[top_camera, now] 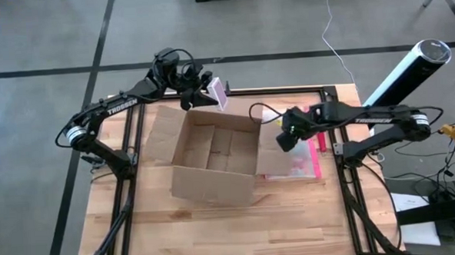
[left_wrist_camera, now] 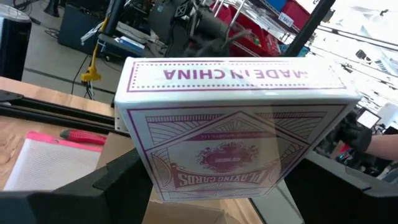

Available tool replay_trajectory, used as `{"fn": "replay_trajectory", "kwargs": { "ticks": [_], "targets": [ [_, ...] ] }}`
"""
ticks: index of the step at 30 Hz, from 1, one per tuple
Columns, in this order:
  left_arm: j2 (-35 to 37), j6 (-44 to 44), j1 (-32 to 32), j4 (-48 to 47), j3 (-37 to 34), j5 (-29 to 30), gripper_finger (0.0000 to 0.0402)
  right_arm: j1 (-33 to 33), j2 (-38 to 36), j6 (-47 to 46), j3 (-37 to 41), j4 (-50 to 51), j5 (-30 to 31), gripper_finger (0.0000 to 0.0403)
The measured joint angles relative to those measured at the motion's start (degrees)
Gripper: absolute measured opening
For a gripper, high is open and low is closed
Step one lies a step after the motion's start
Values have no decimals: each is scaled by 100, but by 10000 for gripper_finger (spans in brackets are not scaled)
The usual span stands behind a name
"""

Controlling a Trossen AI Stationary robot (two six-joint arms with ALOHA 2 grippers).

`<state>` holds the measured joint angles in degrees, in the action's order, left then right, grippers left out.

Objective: Unpack boxes
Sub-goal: Put the red card game into the zip bag

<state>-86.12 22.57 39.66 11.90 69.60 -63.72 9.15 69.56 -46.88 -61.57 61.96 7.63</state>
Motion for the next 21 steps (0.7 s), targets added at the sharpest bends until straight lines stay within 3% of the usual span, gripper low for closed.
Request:
{"fn": "replay_trajectory", "kwargs": {
  "ticks": [4, 9, 15, 21],
  "targets": [
    [1, 0, 0, -39, 2, 0, 309, 0, 0, -1, 645, -1745, -417, 165],
    [0, 27, 0, -91, 2, 1, 309, 94, 82, 22, 1024, -3844, -468, 139],
    [1, 42, 0, -100, 2, 2, 309, 339, 591, 182, 903, -4045, -539, 108],
    [6, 43, 0, -185, 2, -19, 309, 376, 748, 298, 650, -3332, -561, 88]
  ]
}}
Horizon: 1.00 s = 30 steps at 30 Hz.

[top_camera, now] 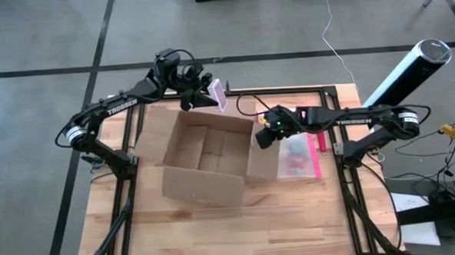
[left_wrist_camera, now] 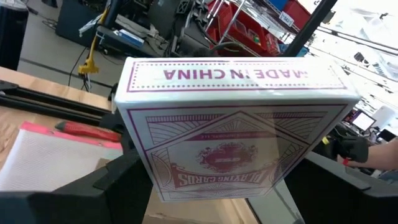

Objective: Unpack boxes
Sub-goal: Put the red card game into the zip bag

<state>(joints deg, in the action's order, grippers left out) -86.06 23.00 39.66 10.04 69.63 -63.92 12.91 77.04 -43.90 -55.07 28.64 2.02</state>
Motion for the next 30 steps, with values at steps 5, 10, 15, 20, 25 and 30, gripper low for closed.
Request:
{"fn": "replay_trajectory", "kwargs": {
  "ticks": [5, 10, 15, 20, 25, 30],
  "targets": [
    [0, -48, 0, -55, -2, -8, 309, 24, -328, 40, -146, 167, 257, 94],
    [0, -140, 0, -83, 0, -9, 309, 26, -605, -135, -225, 923, 295, 106],
    [0, -187, 0, -95, -2, -9, 309, -69, -733, -400, -229, 1708, 233, 100],
    [0, -235, 0, -105, -2, -11, 309, -118, -600, -335, -229, 1612, 179, 77],
    [0, -252, 0, -114, -2, -11, 309, -114, -192, -209, -229, 901, -58, 48],
    [0, -244, 0, -115, -2, -12, 309, -115, 450, -40, -229, 159, -408, 23]
  ]
}}
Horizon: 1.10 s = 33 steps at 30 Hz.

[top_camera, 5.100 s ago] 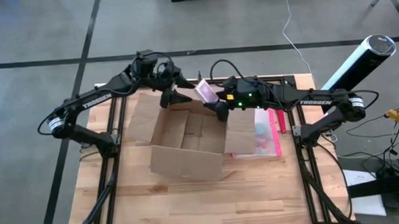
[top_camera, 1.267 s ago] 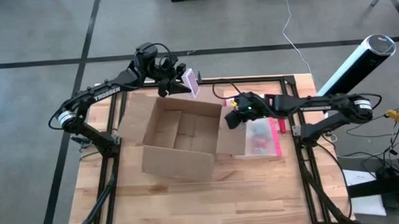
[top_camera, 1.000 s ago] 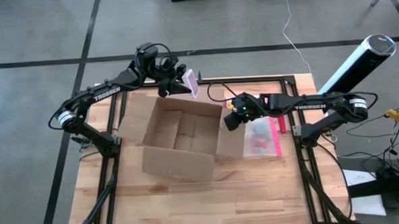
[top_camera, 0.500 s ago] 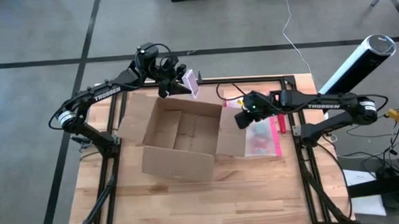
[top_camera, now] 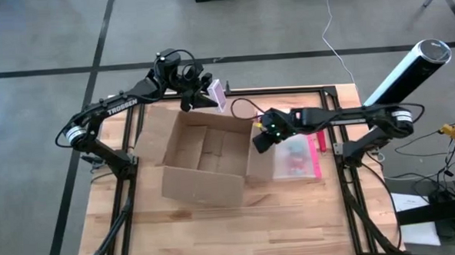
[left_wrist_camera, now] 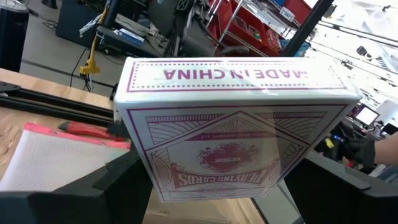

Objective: Unpack boxes
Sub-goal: Put the red card game into the zip bag

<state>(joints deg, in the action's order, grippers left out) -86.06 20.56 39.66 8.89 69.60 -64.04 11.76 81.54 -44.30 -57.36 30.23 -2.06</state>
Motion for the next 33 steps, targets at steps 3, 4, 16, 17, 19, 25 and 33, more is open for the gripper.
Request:
{"fn": "replay_trajectory", "kwargs": {
  "ticks": [3, 4, 16, 17, 19, 25, 33],
  "targets": [
    [0, 2, 8, 1, 0, -2, 309, 1, 423, 34, 0, -411, -161, 14],
    [2, 7, 11, -3, 0, -2, 309, 1, 561, 45, 0, -581, -227, 12],
    [91, 69, 24, -1, 2, -16, 309, 140, 1515, 150, -261, -2241, -690, 8],
    [100, 72, 25, 2, 0, -17, 309, 159, 1467, 171, -310, -2046, -625, 8],
    [112, 74, 28, -9, 0, -19, 309, 166, 1362, 204, -390, -1545, -377, 8],
    [174, 49, 37, -4, 2, -25, 309, 139, 839, 448, -499, -326, 149, 10],
    [215, -24, 48, -16, 2, -153, 309, -34, 360, 153, -466, 666, 602, 58]
  ]
}}
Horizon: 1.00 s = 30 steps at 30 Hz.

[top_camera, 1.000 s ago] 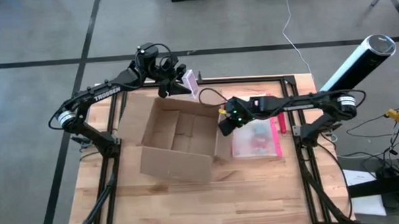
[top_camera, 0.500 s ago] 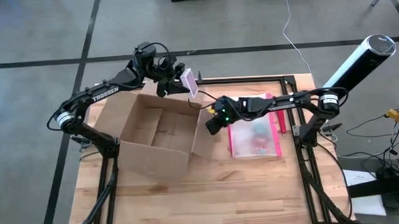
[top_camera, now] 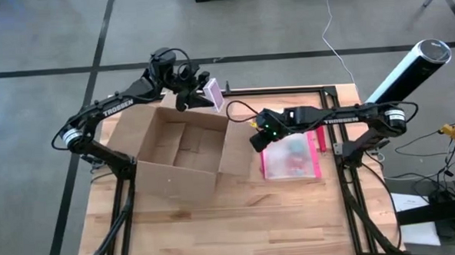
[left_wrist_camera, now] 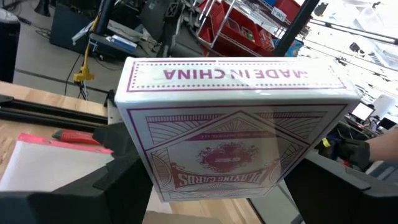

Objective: Unpack boxes
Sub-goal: Put the red card game into the zip bag

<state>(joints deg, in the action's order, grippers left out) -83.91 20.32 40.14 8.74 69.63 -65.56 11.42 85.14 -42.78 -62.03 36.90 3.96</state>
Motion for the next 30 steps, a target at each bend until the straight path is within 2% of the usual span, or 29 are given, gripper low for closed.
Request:
{"fn": "replay_trajectory", "kwargs": {
  "ticks": [9, 16, 24, 27, 30],
  "targets": [
    [58, -55, 30, 9, -1, -120, 309, -456, 365, -304, 73, 231, 62, 184],
    [60, -53, 33, 13, -2, -148, 309, -688, 957, -533, 73, 257, 60, 243],
    [60, -18, 37, 15, -2, -166, 309, -730, 1589, -521, 75, 272, 4, 262],
    [60, -13, 37, 13, 0, -168, 309, -730, 1767, -518, 74, 297, -164, 246],
    [60, -9, 37, 14, -2, -168, 309, -728, 1848, -473, 57, 281, -334, 211]
  ]
}}
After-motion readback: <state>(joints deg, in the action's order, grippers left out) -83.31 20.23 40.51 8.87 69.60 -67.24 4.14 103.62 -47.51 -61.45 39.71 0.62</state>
